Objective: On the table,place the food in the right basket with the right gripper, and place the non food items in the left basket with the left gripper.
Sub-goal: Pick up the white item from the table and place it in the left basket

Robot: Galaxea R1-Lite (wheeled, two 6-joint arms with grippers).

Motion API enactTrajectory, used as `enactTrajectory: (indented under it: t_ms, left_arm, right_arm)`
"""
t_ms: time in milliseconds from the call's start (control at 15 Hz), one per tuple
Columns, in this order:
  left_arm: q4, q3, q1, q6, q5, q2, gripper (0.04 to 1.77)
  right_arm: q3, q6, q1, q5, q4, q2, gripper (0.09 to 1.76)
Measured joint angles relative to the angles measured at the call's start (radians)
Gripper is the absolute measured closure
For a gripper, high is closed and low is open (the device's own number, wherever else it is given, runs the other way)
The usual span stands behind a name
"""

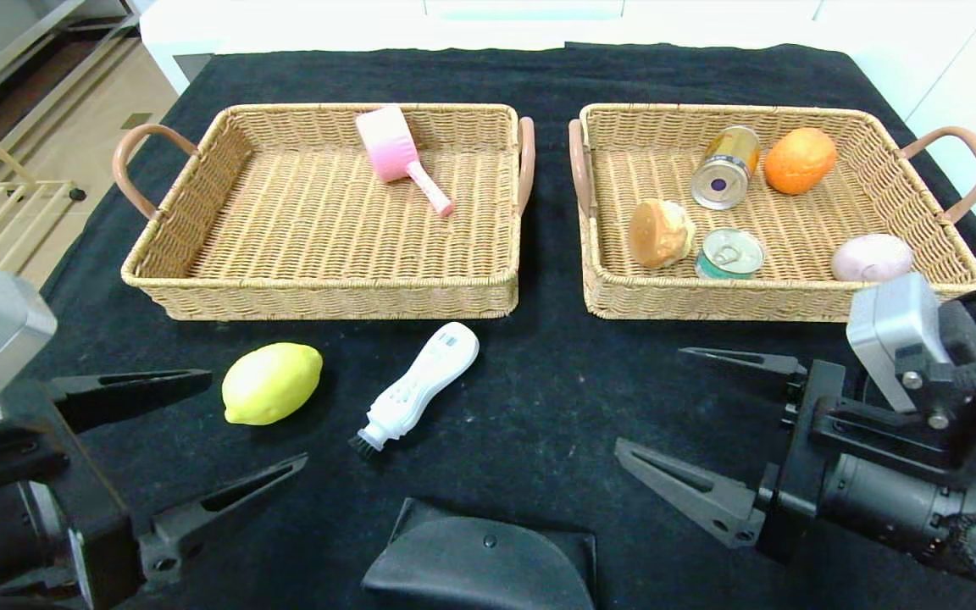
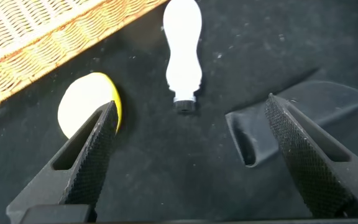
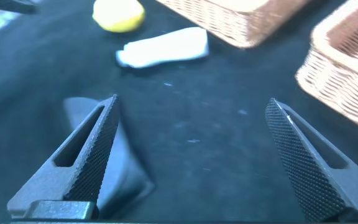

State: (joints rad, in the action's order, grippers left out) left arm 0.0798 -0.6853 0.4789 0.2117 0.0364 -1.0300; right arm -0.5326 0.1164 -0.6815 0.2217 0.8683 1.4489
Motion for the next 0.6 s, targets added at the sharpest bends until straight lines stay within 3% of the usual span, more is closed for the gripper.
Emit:
enactTrajectory:
  t_ms: [400, 600]
  left_arm:
    - [0.0, -0.016, -0.001, 0.002, -0.069, -0.015, 0.09]
    - [0.073, -0.011, -0.002, -0.001, -0.072, -0.021, 0.09]
  right_arm:
    - [0.061, -0.004, 0.048, 0.025, 0.087, 0.046, 0.15]
    - [0.064, -0.005, 0.062, 0.031, 0.088, 0.041, 0.15]
